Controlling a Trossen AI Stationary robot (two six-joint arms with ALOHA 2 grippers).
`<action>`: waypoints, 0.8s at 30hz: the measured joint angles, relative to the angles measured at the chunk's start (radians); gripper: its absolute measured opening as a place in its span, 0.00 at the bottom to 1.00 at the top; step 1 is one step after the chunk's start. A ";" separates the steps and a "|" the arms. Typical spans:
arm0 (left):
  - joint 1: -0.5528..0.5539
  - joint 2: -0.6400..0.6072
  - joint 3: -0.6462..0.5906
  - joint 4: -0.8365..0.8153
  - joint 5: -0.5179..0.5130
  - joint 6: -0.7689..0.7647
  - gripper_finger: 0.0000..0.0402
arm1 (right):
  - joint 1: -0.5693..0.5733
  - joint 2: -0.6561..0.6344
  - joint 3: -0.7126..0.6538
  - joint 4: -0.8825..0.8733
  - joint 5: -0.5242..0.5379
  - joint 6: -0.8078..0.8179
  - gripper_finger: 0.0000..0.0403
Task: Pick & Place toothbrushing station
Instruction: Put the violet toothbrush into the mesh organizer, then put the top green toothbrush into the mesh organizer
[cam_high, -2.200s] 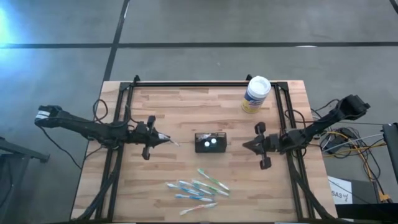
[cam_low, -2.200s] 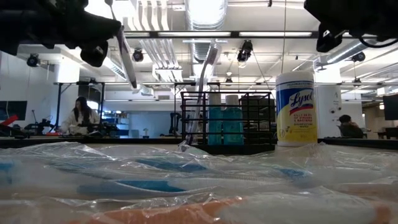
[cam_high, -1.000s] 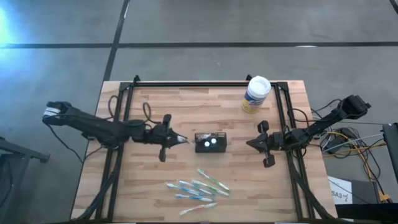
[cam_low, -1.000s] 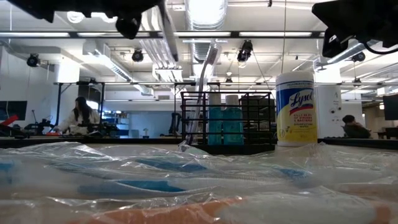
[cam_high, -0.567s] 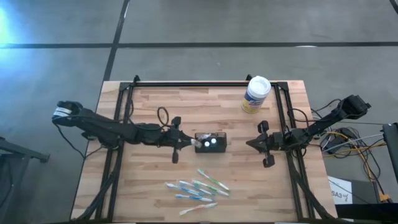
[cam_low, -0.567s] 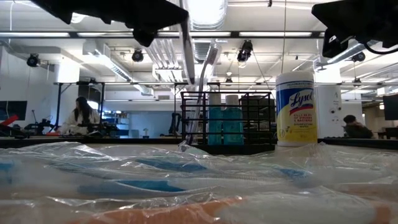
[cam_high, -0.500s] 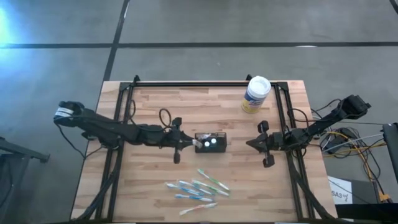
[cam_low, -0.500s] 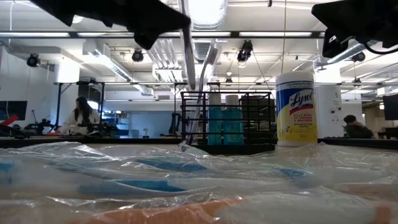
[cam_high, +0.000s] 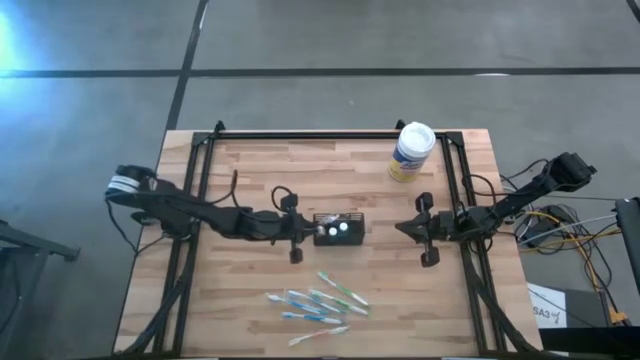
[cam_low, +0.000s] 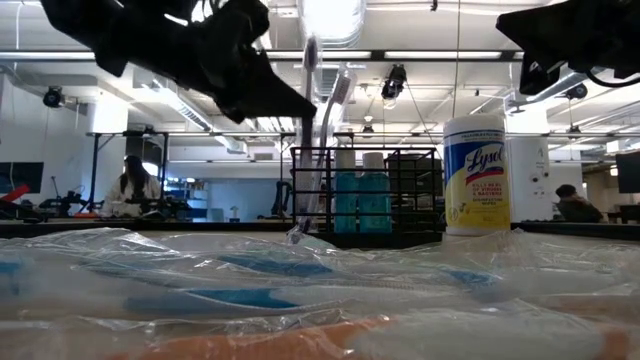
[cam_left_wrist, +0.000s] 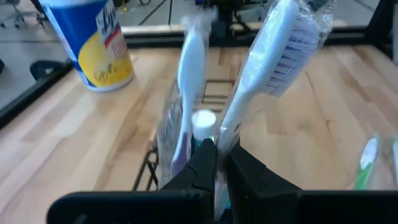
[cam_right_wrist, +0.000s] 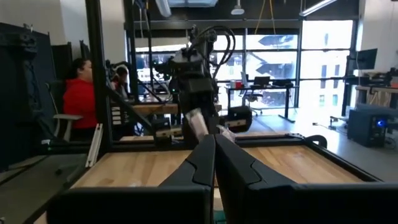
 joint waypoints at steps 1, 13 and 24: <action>0.002 0.012 0.000 0.006 0.000 -0.007 0.05 | 0.000 0.000 0.000 0.000 0.001 -0.010 0.02; 0.018 0.081 0.004 0.037 0.023 -0.069 0.07 | 0.000 0.000 0.000 0.001 0.023 0.007 0.02; 0.018 0.021 -0.001 0.009 0.087 -0.094 0.35 | 0.000 0.000 0.000 -0.003 0.022 0.015 0.02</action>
